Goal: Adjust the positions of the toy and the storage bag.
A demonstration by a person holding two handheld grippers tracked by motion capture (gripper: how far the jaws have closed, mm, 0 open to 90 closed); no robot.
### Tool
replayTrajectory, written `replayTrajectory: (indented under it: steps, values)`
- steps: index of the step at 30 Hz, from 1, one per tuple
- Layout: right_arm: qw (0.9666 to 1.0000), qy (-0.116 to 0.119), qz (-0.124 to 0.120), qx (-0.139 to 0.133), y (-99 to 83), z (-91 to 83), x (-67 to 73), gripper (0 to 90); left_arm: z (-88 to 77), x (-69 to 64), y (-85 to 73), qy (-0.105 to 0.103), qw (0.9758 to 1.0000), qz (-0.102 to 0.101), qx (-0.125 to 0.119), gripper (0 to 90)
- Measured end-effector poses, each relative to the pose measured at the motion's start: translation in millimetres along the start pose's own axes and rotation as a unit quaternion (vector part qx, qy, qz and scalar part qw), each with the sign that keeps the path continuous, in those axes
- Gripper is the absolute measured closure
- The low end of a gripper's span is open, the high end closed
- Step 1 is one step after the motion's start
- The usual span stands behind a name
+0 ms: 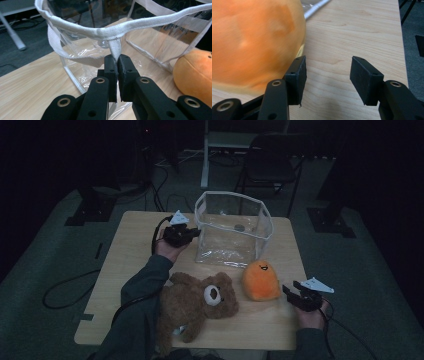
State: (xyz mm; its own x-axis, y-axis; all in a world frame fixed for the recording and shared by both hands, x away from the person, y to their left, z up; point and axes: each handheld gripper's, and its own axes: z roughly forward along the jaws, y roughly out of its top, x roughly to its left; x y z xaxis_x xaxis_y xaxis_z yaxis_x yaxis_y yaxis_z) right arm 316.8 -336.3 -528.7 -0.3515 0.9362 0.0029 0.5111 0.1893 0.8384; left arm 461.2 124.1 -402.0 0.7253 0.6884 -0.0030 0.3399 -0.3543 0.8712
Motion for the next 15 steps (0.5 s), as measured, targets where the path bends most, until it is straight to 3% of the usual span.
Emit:
replayTrajectory:
  steps: [7, 15]
  values:
    - [0.9999, 0.000, -0.009, 0.012, 2.1, 5.7, 3.1, 46.8, -29.5, 4.4, -14.5, 0.018, 0.9998, -0.003, -0.003, 85.9]
    - [0.9996, -0.006, -0.012, 0.027, -0.1, 13.2, 0.9, 46.7, -47.3, 1.8, -30.0, 0.009, 0.9999, -0.005, -0.007, 85.9]
